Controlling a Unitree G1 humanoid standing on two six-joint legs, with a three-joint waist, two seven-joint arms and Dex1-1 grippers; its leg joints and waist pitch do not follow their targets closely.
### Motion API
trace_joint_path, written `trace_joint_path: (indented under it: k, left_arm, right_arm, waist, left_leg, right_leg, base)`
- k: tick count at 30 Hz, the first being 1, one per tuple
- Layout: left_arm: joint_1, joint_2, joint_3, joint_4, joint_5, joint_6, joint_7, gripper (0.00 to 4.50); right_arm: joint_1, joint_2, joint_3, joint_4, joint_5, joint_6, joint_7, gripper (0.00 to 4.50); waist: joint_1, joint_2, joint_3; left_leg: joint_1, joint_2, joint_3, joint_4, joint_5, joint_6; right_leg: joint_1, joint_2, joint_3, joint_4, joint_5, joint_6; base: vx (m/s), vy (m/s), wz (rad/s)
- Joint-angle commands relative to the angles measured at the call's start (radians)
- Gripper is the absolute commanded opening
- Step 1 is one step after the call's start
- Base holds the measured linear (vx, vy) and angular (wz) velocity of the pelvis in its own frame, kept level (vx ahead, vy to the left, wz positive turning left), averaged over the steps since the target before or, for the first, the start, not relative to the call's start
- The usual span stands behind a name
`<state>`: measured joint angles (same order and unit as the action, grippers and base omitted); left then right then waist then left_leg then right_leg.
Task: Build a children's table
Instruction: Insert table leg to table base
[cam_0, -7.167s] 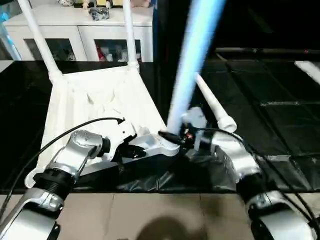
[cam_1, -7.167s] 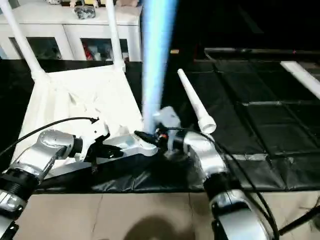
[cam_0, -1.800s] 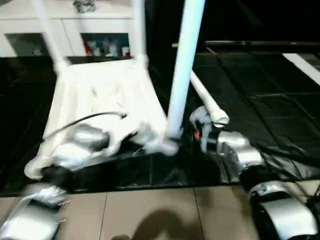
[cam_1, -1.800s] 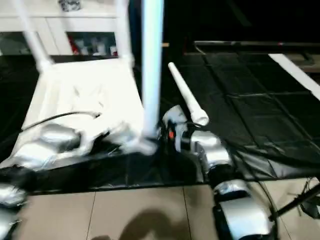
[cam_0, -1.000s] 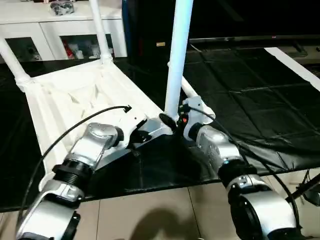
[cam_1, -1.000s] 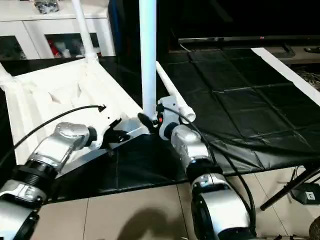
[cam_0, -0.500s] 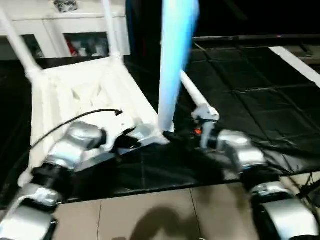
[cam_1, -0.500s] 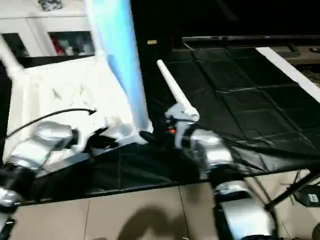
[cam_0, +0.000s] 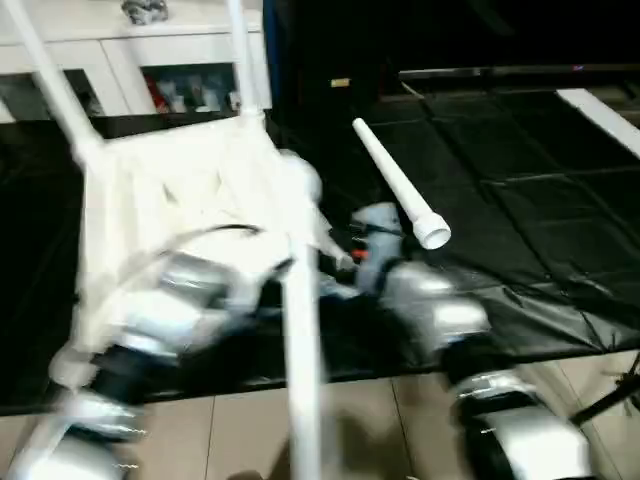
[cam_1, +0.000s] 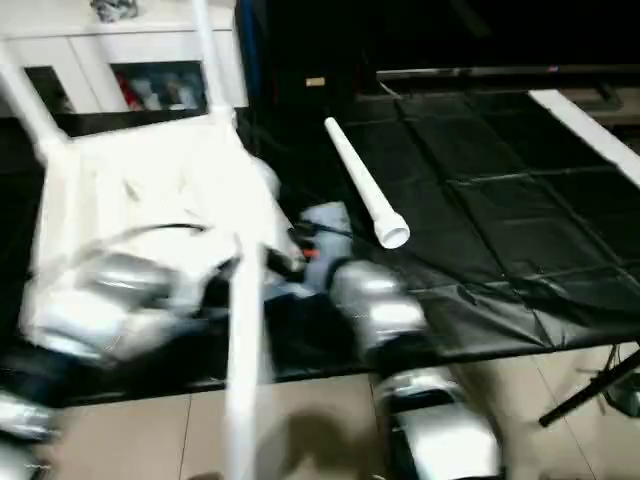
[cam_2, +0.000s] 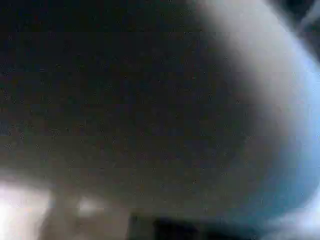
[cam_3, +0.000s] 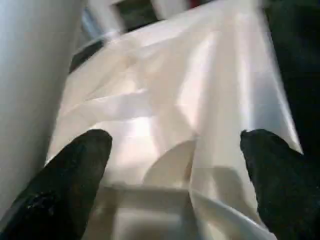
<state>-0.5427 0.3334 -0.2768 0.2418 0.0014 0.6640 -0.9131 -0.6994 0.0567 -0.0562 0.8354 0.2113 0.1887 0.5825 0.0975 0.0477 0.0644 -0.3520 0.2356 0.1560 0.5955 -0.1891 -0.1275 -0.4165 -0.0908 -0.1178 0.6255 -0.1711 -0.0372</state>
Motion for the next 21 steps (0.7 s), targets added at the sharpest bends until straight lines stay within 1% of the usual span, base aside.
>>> trace_joint_path:
  k: [1, 2, 3, 4, 5, 6, 7, 8, 9, 10, 12, 14, 17, 18, 19, 20, 21]
  left_arm:
    - [-0.010, 0.013, 0.033, 0.028, -0.009, 0.003, 0.016, 0.00]
    - [-0.017, 0.021, 0.036, 0.047, 0.002, -0.011, 0.020, 0.00]
    - [-0.019, 0.028, 0.037, 0.050, 0.010, -0.012, 0.024, 0.00]
    - [-0.019, 0.028, 0.038, 0.051, 0.010, -0.010, 0.025, 0.00]
    - [-0.014, 0.032, 0.053, 0.044, 0.006, 0.024, 0.036, 0.00]
    - [-0.014, 0.032, 0.053, 0.044, 0.006, 0.024, 0.036, 0.00]
    - [-0.007, 0.031, 0.061, 0.030, 0.003, 0.050, 0.044, 0.00]
    - [0.003, 0.023, 0.074, 0.005, 0.000, 0.092, 0.063, 0.00]
    - [0.012, 0.013, 0.086, -0.014, -0.006, 0.126, 0.079, 0.00]
    - [0.020, 0.003, 0.096, -0.030, -0.023, 0.157, 0.105, 0.00]
    - [0.020, -0.003, 0.099, -0.027, -0.035, 0.162, 0.119, 0.00]
    - [0.018, -0.005, 0.101, -0.021, -0.035, 0.158, 0.123, 0.00]
    - [0.008, -0.010, 0.109, 0.001, -0.036, 0.140, 0.138, 0.00]
    - [0.007, -0.009, 0.111, 0.005, -0.034, 0.135, 0.141, 0.00]
    - [0.006, -0.007, 0.111, 0.005, -0.031, 0.134, 0.143, 0.00]
    - [0.006, -0.007, 0.114, 0.005, -0.030, 0.135, 0.149, 0.00]
    - [0.008, -0.007, 0.117, -0.001, -0.031, 0.143, 0.157, 0.00]
  right_arm:
    - [0.007, -0.006, -0.012, -0.006, 0.011, 0.027, -0.019, 4.47]
    - [0.010, -0.007, -0.020, -0.006, 0.019, 0.051, -0.022, 4.47]
    - [0.013, -0.007, -0.028, -0.009, 0.024, 0.071, -0.028, 4.47]
    - [0.014, -0.007, -0.029, -0.009, 0.024, 0.072, -0.030, 4.47]
    - [0.018, -0.010, -0.047, -0.006, 0.028, 0.091, -0.063, 4.47]
    - [0.018, -0.010, -0.047, -0.006, 0.028, 0.091, -0.063, 4.47]
    - [0.022, -0.009, -0.060, -0.008, 0.032, 0.106, -0.088, 4.47]
    - [0.028, -0.005, -0.067, -0.020, 0.033, 0.125, -0.121, 4.47]
    - [0.036, 0.000, -0.065, -0.031, 0.029, 0.136, -0.140, 4.47]
    - [0.049, 0.008, -0.059, -0.054, 0.028, 0.152, -0.162, 4.47]
    - [0.057, 0.012, -0.048, -0.065, 0.022, 0.157, -0.167, 4.47]
    - [0.056, 0.010, -0.045, -0.065, 0.019, 0.154, -0.167, 4.47]
    - [0.049, 0.000, -0.043, -0.067, 0.015, 0.147, -0.159, 4.47]
    - [0.042, -0.010, -0.040, -0.074, 0.017, 0.140, -0.138, 4.47]
    - [0.037, -0.019, -0.037, -0.080, 0.018, 0.139, -0.119, 4.47]
    - [0.032, -0.031, -0.027, -0.088, 0.012, 0.138, -0.100, 4.47]
    - [0.033, -0.041, -0.014, -0.103, 0.005, 0.142, -0.087, 4.47]
  waist:
    - [-0.002, 0.022, -0.082]
    - [-0.004, 0.027, -0.079]
    - [-0.009, 0.022, -0.078]
    - [-0.010, 0.021, -0.079]
    - [-0.010, 0.025, -0.077]
    - [-0.012, 0.025, -0.077]
    - [-0.012, 0.026, -0.077]
    - [-0.015, 0.027, -0.077]
    - [-0.018, 0.029, -0.076]
    - [-0.019, 0.026, -0.076]
    - [-0.023, 0.029, -0.076]
    - [-0.027, 0.027, -0.077]
    - [-0.032, 0.028, -0.077]
    - [-0.035, 0.026, -0.079]
    - [-0.035, 0.026, -0.079]
    - [-0.036, 0.024, -0.080]
    - [-0.035, 0.025, -0.080]
  left_leg:
    - [-0.007, -0.017, 0.010, -0.067, -0.203, 0.014]
    - [-0.006, -0.020, 0.010, -0.067, -0.214, 0.018]
    - [-0.005, -0.020, 0.010, -0.069, -0.225, 0.021]
    - [-0.005, -0.020, 0.010, -0.068, -0.224, 0.023]
    - [-0.004, -0.021, 0.011, -0.068, -0.226, 0.023]
    - [-0.005, -0.022, 0.011, -0.068, -0.223, 0.023]
    - [-0.005, -0.022, 0.011, -0.068, -0.224, 0.023]
    - [-0.005, -0.019, 0.009, -0.070, -0.222, 0.015]
    - [-0.005, -0.020, 0.009, -0.070, -0.225, 0.014]
    - [-0.004, -0.020, 0.009, -0.070, -0.227, 0.012]
    - [-0.003, -0.023, 0.008, -0.071, -0.243, 0.015]
    - [-0.004, -0.023, 0.007, -0.071, -0.242, 0.018]
    - [-0.006, -0.023, 0.007, -0.071, -0.234, 0.023]
    - [-0.009, -0.023, 0.006, -0.071, -0.223, 0.027]
    - [-0.008, -0.023, 0.007, -0.071, -0.223, 0.029]
    - [-0.008, -0.023, 0.008, -0.069, -0.217, 0.033]
    - [-0.009, -0.023, 0.008, -0.069, -0.209, 0.034]
  right_leg:
    - [0.074, -0.045, 0.050, -0.078, -0.198, -0.198]
    - [0.072, -0.042, 0.048, -0.083, -0.220, -0.186]
    - [0.073, -0.042, 0.047, -0.086, -0.241, -0.177]
    - [0.074, -0.042, 0.047, -0.087, -0.250, -0.174]
    - [0.072, -0.043, 0.046, -0.092, -0.280, -0.165]
    - [0.071, -0.044, 0.045, -0.094, -0.305, -0.157]
    - [0.071, -0.044, 0.045, -0.095, -0.317, -0.151]
    - [0.072, -0.044, 0.045, -0.092, -0.319, -0.149]
    - [0.070, -0.042, 0.043, -0.095, -0.323, -0.146]
    - [0.070, -0.042, 0.043, -0.095, -0.321, -0.147]
    - [0.068, -0.040, 0.041, -0.099, -0.341, -0.140]
    - [0.068, -0.040, 0.041, -0.100, -0.329, -0.143]
    - [0.070, -0.039, 0.041, -0.098, -0.305, -0.150]
    - [0.073, -0.039, 0.042, -0.095, -0.283, -0.154]
    - [0.073, -0.040, 0.042, -0.095, -0.281, -0.156]
    - [0.073, -0.040, 0.042, -0.095, -0.271, -0.160]
    - [0.074, -0.039, 0.043, -0.093, -0.260, -0.164]
  base:
    - [0.000, 0.000, 0.00]
    - [0.000, 0.000, 0.00]
    - [0.000, 0.000, 0.00]
    - [0.000, 0.000, 0.00]
    - [0.000, 0.000, 0.00]
    - [0.000, 0.000, 0.00]
    - [0.000, 0.000, 0.00]
    - [0.000, 0.000, 0.00]
    - [0.000, 0.000, 0.00]
    - [0.000, 0.000, 0.00]
    - [0.000, 0.000, 0.00]
    - [0.000, 0.000, 0.00]
    - [0.000, 0.000, 0.00]
    - [0.000, 0.000, 0.00]
    - [0.000, 0.000, 0.00]
    - [0.000, 0.000, 0.00]
    - [0.000, 0.000, 0.00]
